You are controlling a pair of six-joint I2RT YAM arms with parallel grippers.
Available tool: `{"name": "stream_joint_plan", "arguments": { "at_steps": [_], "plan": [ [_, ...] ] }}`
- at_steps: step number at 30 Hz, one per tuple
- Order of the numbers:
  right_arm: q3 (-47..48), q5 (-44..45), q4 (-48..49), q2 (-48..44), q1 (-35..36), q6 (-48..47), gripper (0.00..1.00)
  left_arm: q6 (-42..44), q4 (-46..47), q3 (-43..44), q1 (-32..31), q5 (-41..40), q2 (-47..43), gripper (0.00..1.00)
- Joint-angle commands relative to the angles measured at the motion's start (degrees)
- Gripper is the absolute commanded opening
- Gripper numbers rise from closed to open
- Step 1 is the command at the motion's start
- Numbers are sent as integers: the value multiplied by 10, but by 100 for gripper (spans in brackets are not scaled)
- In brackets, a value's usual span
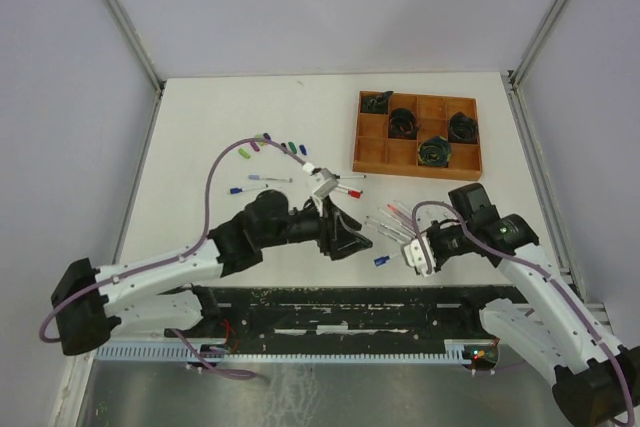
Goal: Open the pen caps
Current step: Pick up the pen from the center of the board, then open the pen cap from the pen.
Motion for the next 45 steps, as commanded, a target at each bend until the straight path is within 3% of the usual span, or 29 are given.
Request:
{"name": "stream_joint_plan", "arguments": {
  "at_steps": [1, 4, 7, 11, 17, 22, 36, 45],
  "plan": [
    [55, -44, 47, -3, -9, 213, 2, -94, 297, -130, 0, -127, -103, 72],
    [75, -29, 123, 3, -17, 425, 2, -150, 416, -219, 0, -203, -151, 85],
    [87, -1, 188, 12, -24, 587, 2, -204, 476, -262, 0, -258, -152, 87],
    [96, -8, 226, 34, -37, 699, 1, -286, 504, -254, -1, -275, -102, 87],
    [96, 1, 235, 47, -38, 718, 2, -364, 523, -236, -27, -372, -30, 84],
    [89, -6, 247, 46, -37, 727, 2, -375, 527, -222, -60, -458, 7, 82],
    [84, -22, 249, 53, -37, 724, 1, -383, 587, -155, -91, -539, 133, 70],
    [80, -25, 252, 61, -36, 720, 1, -393, 606, -126, -92, -541, 175, 60]
  ]
}}
